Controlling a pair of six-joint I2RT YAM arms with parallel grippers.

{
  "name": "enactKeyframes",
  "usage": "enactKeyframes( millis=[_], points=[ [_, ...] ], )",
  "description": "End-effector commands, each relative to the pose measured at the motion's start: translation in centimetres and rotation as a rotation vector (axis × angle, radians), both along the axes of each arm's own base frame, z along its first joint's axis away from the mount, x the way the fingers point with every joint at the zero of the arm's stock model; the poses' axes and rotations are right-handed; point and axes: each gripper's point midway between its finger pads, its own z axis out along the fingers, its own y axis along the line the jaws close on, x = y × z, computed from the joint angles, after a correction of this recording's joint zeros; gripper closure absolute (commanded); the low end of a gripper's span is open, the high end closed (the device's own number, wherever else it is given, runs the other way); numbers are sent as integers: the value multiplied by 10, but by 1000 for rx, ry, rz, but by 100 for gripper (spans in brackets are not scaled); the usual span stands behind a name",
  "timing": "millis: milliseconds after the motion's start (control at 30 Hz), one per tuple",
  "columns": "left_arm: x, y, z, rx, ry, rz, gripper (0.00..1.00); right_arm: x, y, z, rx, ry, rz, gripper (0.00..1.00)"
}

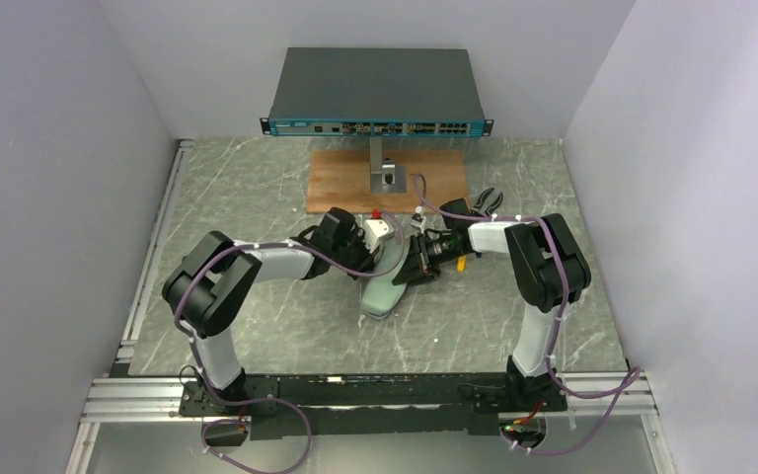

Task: Open the umbrella

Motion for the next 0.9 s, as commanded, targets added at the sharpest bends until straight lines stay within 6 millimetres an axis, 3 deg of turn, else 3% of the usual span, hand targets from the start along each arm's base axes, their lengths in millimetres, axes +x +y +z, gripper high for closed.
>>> enactKeyframes(
  millis=[0,100,133,200,233,333,367,467,667,867],
  points=[
    [66,8,28,-23,-122,164,100,-34,-31,-57,-244,-7,69,100],
    [63,7,30,-28,-114,148,100,-25,-28,-52,-234,-19,43,100],
    [60,9,31,-25,-116,143,92,-21,-26,-48,-230,-20,36,99],
    [52,17,37,-21,-115,144,69,-14,-21,-37,-204,-18,24,88],
    [48,22,41,-22,-113,146,58,-9,-19,-30,-191,-23,8,80],
    [36,41,53,-25,-98,172,36,1,-14,-7,-148,-72,-23,52],
    [33,47,58,-26,-96,185,27,4,-14,-1,-143,-87,-28,38],
    [21,61,81,-44,-99,202,4,4,-14,16,-130,-123,-16,27],
    [-4,82,109,-52,-125,202,0,4,-12,41,-88,-185,-10,29],
    [-11,101,130,-81,-210,280,0,8,1,52,-34,-202,-10,33]
  ],
)
